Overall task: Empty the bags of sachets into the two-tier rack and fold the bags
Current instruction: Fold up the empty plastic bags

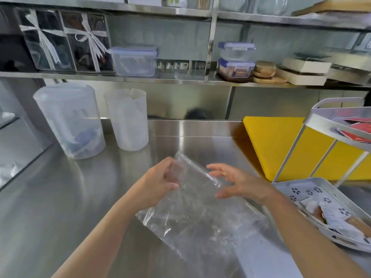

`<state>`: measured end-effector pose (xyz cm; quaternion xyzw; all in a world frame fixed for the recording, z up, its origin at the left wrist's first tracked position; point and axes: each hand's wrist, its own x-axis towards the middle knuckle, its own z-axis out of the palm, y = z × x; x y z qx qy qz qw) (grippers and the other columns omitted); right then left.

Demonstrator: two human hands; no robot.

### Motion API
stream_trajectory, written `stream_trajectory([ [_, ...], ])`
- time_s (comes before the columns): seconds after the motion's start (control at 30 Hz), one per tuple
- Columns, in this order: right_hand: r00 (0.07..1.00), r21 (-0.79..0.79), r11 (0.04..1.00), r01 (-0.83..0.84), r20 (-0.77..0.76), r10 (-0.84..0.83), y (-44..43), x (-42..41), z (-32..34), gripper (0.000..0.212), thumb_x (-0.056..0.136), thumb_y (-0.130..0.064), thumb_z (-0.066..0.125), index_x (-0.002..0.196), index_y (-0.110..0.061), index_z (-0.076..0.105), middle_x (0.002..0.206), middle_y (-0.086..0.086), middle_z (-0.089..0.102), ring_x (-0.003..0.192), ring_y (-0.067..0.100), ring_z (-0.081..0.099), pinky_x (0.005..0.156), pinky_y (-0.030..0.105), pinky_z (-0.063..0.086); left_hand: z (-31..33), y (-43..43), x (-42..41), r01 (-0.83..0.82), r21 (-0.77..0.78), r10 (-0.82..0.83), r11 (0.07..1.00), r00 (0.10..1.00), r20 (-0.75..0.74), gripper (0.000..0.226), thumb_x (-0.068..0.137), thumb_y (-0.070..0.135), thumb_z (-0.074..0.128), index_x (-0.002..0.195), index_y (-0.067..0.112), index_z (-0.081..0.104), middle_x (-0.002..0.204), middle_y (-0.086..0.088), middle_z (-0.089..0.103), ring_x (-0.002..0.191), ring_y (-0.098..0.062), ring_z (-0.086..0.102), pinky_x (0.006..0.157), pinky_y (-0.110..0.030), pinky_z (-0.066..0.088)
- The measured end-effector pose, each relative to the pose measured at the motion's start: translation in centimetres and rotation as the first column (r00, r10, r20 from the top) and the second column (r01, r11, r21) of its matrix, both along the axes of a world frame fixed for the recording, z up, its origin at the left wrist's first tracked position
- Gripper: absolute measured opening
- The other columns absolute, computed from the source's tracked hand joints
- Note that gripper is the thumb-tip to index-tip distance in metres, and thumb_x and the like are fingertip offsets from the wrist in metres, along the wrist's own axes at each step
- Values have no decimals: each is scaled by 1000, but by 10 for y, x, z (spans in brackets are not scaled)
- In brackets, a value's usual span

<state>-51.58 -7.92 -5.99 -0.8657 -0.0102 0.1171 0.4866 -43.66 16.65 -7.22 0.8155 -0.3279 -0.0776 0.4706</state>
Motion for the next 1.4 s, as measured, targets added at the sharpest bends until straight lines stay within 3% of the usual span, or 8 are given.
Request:
stream_trajectory([
  [0.27,1000,39,999,22,1,-22,-5,-5,-3,9,72,-16,76,75,-24,74,76,-9,76,75,8,71,69,20,52,12,-4,0,-141,-289,149,947,989,5,41,74,1,71,84,37,55,66,13,68,57,0,54,59,-9,44],
  [0.4,979,205,964,171,71,-189,-16,-11,-7,10,66,-15,77,71,-23,75,73,-6,75,71,9,71,67,21,54,13,10,10,-435,-539,254,722,890,-379,4,83,18,65,81,21,63,71,2,67,66,-10,60,58,-16,49],
  [0.53,960,465,863,196,87,-265,-17,-13,-10,15,54,-17,78,68,-17,75,68,-2,75,68,8,70,59,14,52,2,21,14,-538,-586,-146,606,649,-747,42,92,40,41,68,18,69,57,3,68,56,-15,65,60,-29,48],
  [0.8,890,611,707,355,11,-456,-4,-6,-28,13,53,-9,78,65,-9,74,67,3,74,64,15,70,56,21,55,-25,-22,-18,-368,-589,-490,719,332,-806,82,76,79,36,115,14,66,122,-16,64,111,-33,60,91,-50,50],
  [0.97,773,505,685,526,52,-632,-14,-7,-43,24,67,5,74,52,-14,69,63,-3,74,64,14,68,69,31,55,-25,-21,-22,-196,-414,-273,889,500,-822,99,58,82,48,137,23,42,124,-10,63,115,-31,58,99,-54,41],
  [1.1,762,438,722,535,120,-637,-9,-7,-50,33,70,2,73,52,-27,72,55,-11,71,55,3,65,55,15,52,-18,-35,-36,-177,-233,-71,956,632,-772,125,47,61,79,145,27,11,143,1,43,124,-18,47,105,-45,35],
  [1.27,803,506,703,499,34,-595,-14,-14,-48,17,52,-13,83,65,-15,73,68,1,74,74,22,69,81,39,52,-27,-37,-30,-318,-144,148,937,736,-661,47,69,17,78,103,-11,59,96,-23,68,86,-25,64,85,-32,45],
  [1.4,894,583,708,399,-75,-443,-26,-23,-47,25,47,-12,80,71,-8,74,72,2,75,74,14,71,86,31,49,-33,-25,-24,-355,-313,76,881,760,-645,6,72,3,70,78,3,67,69,-6,68,64,-16,65,64,-22,55],
])
